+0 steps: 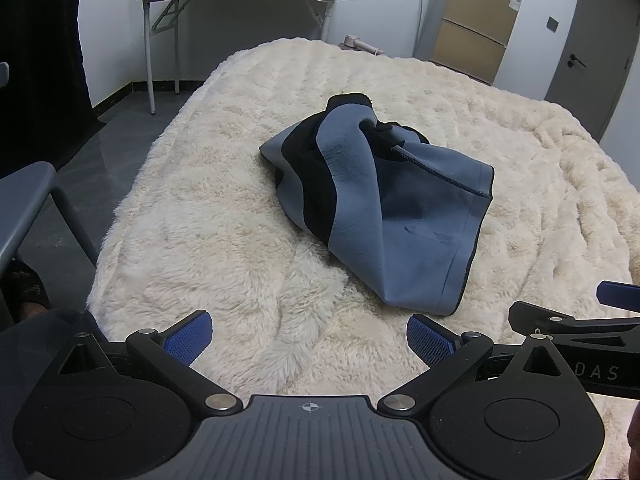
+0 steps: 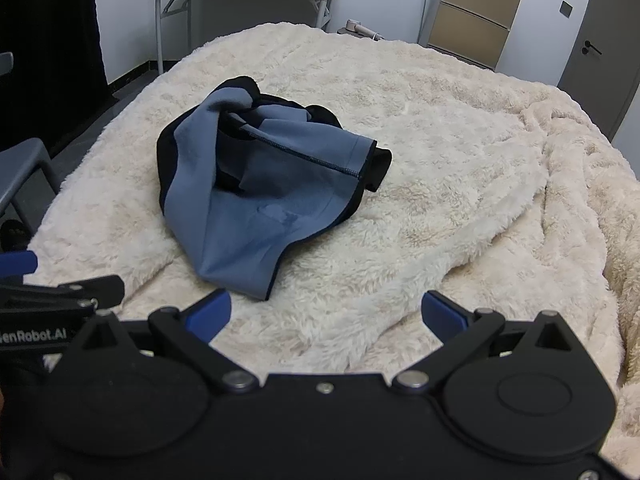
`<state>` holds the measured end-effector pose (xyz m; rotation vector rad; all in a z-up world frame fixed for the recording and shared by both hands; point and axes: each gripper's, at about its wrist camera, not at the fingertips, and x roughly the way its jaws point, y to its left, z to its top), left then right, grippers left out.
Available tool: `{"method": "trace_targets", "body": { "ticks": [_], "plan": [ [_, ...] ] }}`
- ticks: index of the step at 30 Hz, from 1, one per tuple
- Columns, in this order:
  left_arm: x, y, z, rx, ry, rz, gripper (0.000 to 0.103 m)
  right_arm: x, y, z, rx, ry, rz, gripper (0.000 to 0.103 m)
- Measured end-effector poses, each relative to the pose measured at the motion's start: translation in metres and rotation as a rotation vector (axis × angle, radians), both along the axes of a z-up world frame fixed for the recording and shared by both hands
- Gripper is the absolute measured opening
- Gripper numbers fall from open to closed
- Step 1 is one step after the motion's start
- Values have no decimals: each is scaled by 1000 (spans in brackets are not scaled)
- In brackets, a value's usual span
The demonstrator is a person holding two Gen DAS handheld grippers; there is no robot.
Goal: Fold clothes
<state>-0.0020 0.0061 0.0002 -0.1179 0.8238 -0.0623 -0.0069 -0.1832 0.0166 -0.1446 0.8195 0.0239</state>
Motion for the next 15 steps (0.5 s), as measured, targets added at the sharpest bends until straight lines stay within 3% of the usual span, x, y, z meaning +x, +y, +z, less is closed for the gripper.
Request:
{"method": "trace_targets", "body": {
  "ticks": [15],
  "plan": [
    [0,-2,1,-4,-4,1,103,0,2,-1,-14,1,1,103]
  ]
}}
